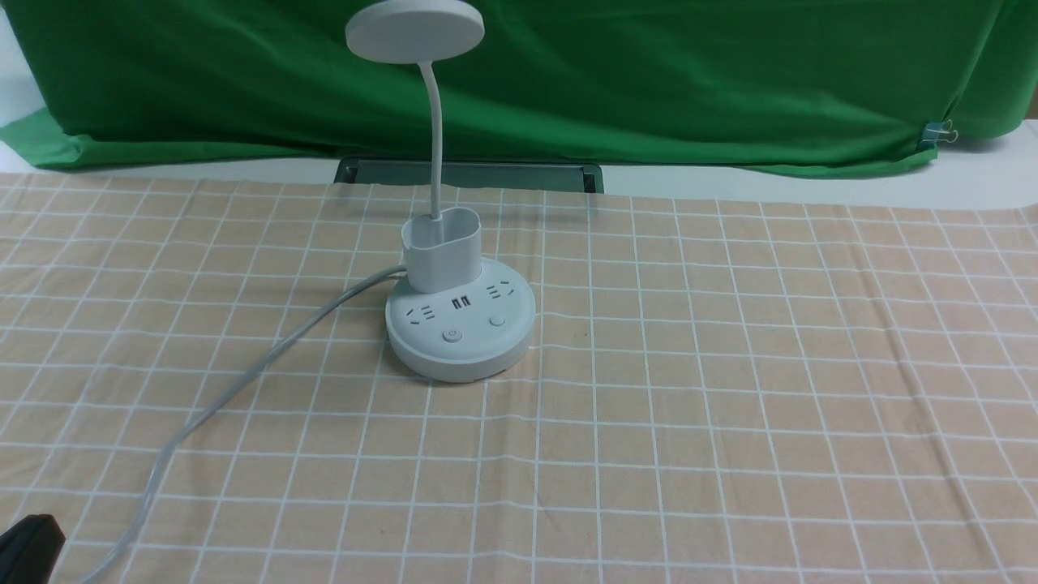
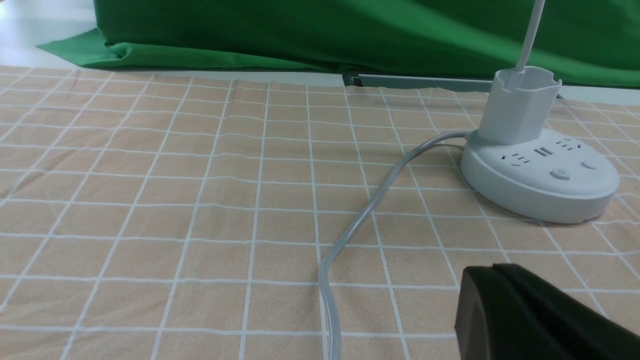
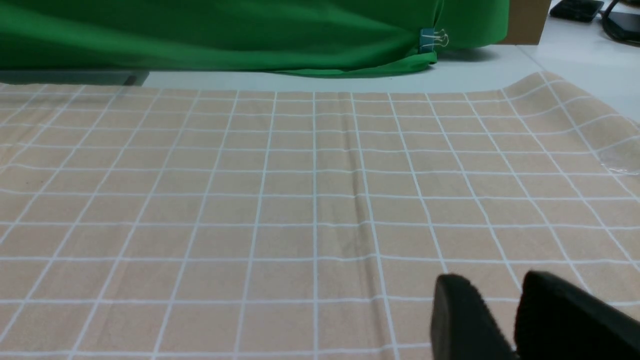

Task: Turn on the table lamp on the light coffee tablecloth with your hand.
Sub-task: 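Press the power button on the lamp base to turn the lamp on with the left gripper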

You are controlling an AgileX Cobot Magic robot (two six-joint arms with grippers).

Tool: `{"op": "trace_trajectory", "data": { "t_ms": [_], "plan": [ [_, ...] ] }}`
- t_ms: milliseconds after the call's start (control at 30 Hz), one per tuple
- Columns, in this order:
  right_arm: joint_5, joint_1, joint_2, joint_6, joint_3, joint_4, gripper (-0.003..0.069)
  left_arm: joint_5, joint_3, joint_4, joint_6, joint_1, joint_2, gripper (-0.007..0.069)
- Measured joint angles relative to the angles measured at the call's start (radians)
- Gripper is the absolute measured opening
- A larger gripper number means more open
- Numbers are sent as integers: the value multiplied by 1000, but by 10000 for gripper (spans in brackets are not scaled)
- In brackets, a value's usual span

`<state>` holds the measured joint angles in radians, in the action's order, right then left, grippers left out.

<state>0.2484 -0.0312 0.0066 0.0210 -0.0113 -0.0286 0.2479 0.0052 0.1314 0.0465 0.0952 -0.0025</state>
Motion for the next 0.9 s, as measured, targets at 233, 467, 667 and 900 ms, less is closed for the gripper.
{"op": "trace_trajectory", "data": {
  "t_ms": [233, 467, 667, 900],
  "plan": [
    [0, 0, 0, 0, 0, 0, 238, 0, 0, 0, 0, 0, 0, 2],
    [0, 0, 0, 0, 0, 0, 238, -23, 0, 0, 0, 0, 0, 2],
    [-1, 0, 0, 0, 0, 0, 238, -347, 0, -21, 0, 0, 0, 2],
    [-1, 0, 0, 0, 0, 0, 238, -825, 0, -82, 0, 0, 0, 2]
  ]
}}
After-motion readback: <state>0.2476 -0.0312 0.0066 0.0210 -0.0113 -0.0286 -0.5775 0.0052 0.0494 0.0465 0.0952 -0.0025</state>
